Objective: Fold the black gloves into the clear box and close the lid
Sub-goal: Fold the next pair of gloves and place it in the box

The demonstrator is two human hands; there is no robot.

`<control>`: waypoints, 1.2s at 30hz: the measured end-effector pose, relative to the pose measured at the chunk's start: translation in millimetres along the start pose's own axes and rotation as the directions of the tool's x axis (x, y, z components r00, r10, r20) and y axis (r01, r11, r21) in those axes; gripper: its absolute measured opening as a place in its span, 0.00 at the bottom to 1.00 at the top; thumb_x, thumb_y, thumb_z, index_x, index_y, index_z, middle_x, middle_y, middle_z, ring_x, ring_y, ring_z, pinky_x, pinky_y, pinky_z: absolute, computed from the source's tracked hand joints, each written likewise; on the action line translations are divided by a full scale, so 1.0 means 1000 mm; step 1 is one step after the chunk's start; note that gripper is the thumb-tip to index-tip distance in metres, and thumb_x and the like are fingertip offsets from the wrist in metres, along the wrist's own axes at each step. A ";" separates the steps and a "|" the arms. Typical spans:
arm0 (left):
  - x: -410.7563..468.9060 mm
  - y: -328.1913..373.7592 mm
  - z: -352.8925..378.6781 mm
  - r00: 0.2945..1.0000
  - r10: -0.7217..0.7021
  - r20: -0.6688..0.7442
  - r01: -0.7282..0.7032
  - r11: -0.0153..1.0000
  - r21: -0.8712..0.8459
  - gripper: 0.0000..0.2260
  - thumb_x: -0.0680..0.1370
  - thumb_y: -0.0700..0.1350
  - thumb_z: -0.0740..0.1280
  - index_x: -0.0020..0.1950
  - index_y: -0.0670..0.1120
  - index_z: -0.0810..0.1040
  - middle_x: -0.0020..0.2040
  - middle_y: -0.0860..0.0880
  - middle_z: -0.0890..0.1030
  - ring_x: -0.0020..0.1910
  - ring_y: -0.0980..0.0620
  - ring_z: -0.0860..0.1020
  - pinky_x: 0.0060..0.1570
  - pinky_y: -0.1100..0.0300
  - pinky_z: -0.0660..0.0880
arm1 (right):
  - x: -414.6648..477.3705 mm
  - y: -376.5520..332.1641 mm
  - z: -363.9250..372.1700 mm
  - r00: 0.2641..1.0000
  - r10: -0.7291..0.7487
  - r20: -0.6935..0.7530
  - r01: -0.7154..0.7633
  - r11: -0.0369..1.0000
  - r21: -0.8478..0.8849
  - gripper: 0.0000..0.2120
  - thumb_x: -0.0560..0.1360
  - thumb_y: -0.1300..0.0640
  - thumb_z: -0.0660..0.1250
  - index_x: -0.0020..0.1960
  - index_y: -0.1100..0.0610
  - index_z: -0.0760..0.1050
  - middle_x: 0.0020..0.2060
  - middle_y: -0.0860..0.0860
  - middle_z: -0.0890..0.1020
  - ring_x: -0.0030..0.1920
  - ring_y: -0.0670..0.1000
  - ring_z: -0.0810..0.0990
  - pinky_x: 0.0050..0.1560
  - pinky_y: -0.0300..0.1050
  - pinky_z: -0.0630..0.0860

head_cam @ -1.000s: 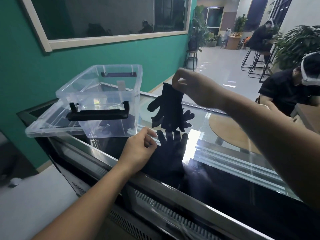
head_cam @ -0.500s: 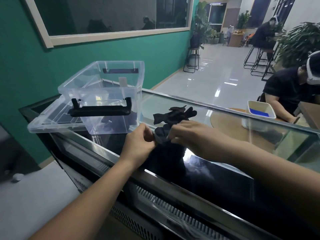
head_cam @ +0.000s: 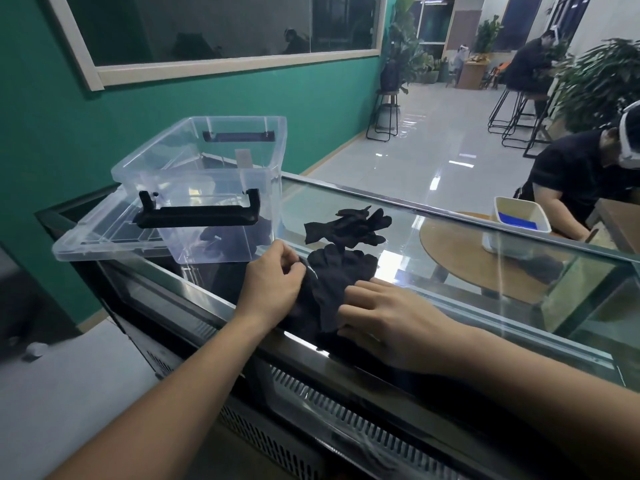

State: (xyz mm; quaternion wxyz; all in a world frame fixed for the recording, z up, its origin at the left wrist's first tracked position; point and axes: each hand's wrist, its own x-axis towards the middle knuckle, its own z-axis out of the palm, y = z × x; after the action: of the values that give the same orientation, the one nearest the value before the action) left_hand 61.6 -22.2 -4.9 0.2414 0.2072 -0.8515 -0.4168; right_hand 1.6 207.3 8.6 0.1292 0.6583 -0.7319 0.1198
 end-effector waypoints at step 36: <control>0.001 -0.004 0.010 0.997 0.040 -0.072 -0.032 0.993 0.110 0.12 0.78 0.44 0.79 0.53 0.49 0.76 0.36 0.52 0.79 0.38 0.56 0.79 0.39 0.67 0.70 | -0.002 0.001 0.007 0.994 0.106 0.021 -0.108 0.976 0.187 0.06 0.82 0.49 0.68 0.53 0.52 0.78 0.45 0.47 0.77 0.44 0.50 0.75 0.44 0.46 0.74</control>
State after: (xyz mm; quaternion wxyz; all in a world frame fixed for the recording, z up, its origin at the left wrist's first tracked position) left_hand 55.6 -18.6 -13.0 0.2688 0.2199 -0.8671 -0.3572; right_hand 0.4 206.8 1.1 0.0560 0.6277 -0.7524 0.1916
